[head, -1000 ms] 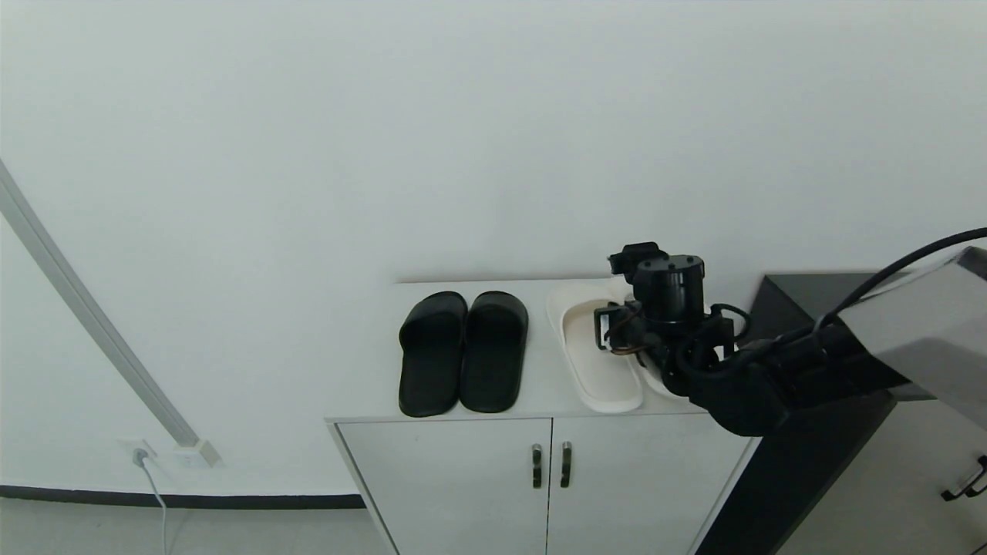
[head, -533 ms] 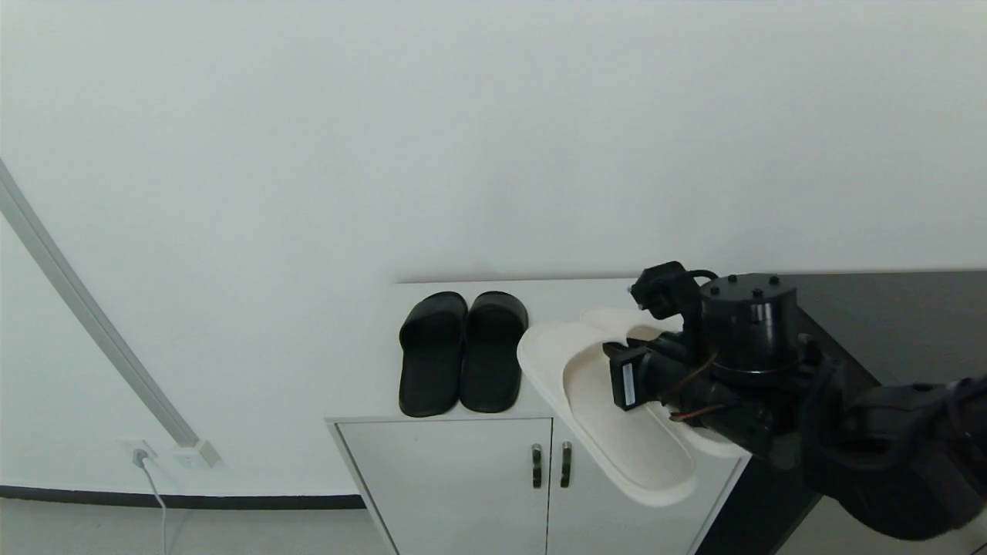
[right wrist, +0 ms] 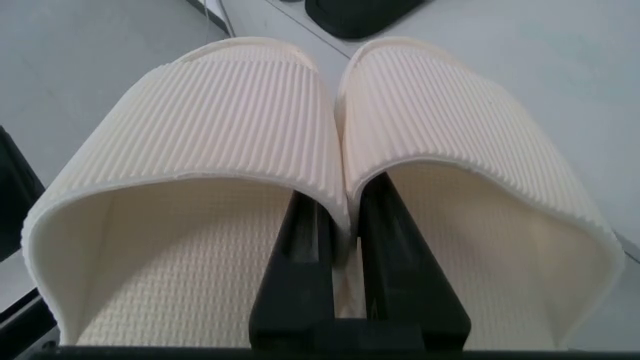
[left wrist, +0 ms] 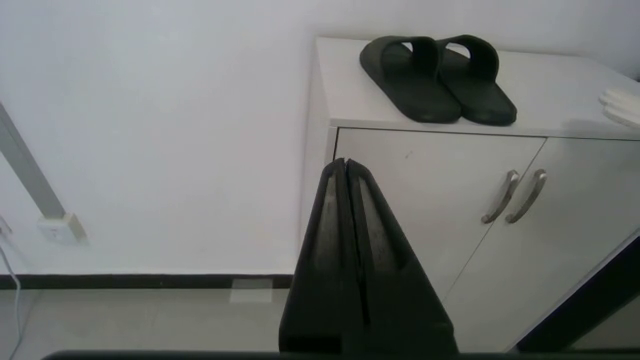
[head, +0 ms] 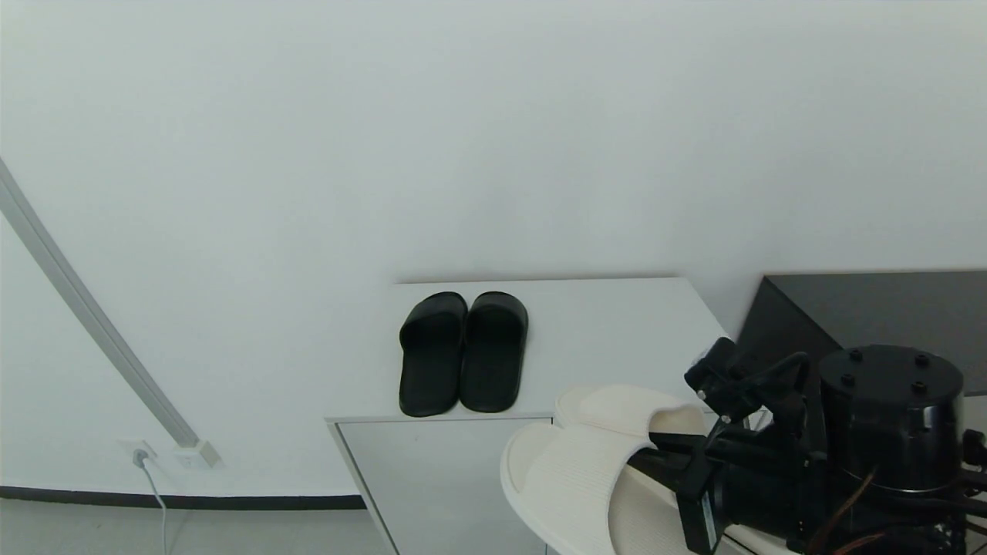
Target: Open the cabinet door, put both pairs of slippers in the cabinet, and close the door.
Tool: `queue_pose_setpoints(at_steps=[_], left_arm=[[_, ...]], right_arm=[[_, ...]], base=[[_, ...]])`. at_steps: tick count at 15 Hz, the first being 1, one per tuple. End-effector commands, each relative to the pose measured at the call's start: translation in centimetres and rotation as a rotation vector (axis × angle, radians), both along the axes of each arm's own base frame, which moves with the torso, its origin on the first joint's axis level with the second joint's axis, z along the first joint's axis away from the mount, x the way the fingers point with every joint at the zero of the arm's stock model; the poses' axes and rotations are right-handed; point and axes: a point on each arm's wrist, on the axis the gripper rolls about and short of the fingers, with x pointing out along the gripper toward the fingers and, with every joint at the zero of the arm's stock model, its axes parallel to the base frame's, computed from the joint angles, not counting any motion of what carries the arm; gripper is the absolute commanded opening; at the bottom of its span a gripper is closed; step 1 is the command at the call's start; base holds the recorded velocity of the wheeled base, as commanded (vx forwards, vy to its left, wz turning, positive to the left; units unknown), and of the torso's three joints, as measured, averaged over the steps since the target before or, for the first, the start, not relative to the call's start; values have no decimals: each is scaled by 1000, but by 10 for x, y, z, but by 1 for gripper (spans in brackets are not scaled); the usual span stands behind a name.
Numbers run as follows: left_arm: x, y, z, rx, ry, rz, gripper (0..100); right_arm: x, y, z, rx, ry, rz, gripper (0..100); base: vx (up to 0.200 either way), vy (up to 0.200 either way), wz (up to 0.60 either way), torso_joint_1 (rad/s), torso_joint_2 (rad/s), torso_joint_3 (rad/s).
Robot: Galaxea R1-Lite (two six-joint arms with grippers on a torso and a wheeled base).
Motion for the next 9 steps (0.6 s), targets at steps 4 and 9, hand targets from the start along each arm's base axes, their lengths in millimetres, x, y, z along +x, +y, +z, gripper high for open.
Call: queue_pose_setpoints(at_steps=[4,9], left_arm=[[0,0,0,-1,0,1,0],[0,0,0,-1,0,1,0]], right_arm=[[-6,-6,0,5,-2,3,0],[-8,-8,-3,-4,9,3,0]], base=[[0,0,0,0,0,0],[-160,0,0,5,2,-1]])
